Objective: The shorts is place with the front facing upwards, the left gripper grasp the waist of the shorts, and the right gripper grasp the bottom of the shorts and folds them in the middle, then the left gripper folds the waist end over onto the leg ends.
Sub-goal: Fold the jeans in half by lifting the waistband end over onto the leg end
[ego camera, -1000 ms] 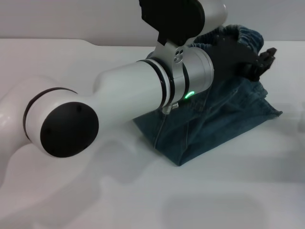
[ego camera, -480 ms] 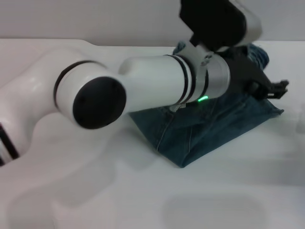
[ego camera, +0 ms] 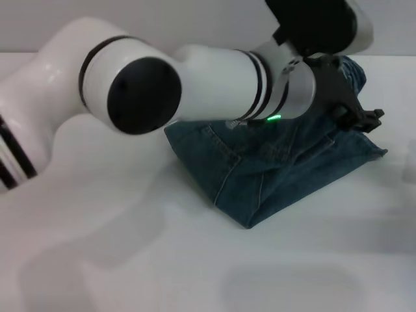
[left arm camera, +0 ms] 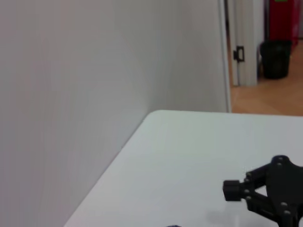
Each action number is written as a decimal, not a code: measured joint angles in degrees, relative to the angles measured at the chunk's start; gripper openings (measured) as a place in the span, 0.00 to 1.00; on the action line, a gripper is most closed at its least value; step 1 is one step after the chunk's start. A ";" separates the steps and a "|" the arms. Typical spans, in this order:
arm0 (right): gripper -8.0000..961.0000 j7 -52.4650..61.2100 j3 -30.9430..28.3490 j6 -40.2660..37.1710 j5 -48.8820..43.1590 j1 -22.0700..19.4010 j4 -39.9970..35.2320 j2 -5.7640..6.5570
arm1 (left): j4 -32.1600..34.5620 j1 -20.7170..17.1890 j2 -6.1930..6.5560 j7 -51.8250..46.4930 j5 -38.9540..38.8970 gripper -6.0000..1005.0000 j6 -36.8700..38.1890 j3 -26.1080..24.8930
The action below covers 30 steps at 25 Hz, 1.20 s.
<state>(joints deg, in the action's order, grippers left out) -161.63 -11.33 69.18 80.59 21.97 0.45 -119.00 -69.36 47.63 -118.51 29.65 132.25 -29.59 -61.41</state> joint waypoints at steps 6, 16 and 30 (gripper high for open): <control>0.01 -0.36 -0.23 0.68 0.19 -0.56 0.54 -0.12 | 1.96 3.21 -0.19 1.02 0.06 0.81 -0.75 2.42; 0.01 -0.66 -0.80 4.58 0.51 -3.29 0.25 -0.18 | 3.52 4.23 -0.14 5.47 0.32 0.81 2.15 2.28; 0.01 -1.89 -0.84 6.45 0.54 -4.68 0.75 -0.27 | 7.03 8.93 -0.34 3.34 0.53 0.81 -4.89 -0.12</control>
<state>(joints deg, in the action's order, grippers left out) -163.52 -12.17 75.63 81.13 17.28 1.20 -119.27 -62.33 56.56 -118.85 33.00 132.78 -34.49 -61.54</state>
